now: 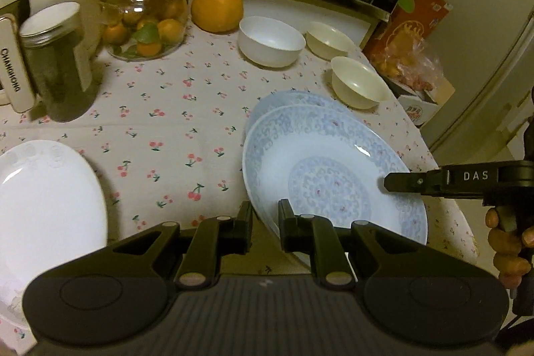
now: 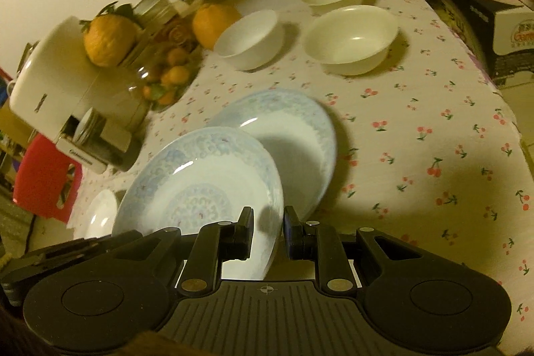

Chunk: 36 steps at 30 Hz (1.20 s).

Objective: Organize plates and bowls

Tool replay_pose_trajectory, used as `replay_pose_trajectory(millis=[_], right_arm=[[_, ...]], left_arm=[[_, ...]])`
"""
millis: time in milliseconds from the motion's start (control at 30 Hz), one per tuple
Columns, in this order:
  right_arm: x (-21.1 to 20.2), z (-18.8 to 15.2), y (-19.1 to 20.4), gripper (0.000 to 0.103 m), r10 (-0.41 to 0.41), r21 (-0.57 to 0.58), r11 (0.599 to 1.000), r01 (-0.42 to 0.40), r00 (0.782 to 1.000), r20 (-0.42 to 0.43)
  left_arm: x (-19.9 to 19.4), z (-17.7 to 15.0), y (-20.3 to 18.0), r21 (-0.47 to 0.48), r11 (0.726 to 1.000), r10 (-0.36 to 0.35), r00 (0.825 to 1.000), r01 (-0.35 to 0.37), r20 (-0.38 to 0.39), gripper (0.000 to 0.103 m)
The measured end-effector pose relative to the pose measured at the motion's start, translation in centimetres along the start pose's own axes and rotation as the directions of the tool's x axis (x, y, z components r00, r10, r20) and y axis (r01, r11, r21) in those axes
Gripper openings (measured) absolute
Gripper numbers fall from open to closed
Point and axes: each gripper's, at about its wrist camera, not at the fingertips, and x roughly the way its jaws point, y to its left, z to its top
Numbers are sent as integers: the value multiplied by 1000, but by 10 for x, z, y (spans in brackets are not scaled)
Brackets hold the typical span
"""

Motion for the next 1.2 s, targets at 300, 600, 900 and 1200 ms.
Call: replay_pose_trajectory(millis=[300,600,900,1200], right_arm=[[3,10,-10,19,-20,18,1000,19,1000,14],[7,19,-11,19,-52,24,998,51,998,40],[15,26,-11,19,-85,31,996,84,995,58],[22,30,-10,19,-109,29,994,107,991,73]], left_arm=[[15,5,-8,2,1000,14,1000,-14,-23,14],[25,10,-15,10,999,40,999,-40,-20,14],[36,18,-21,1,997,84,996,-84,-24,14],[46,23,-26,18,990,140,990,-140,-24,15]])
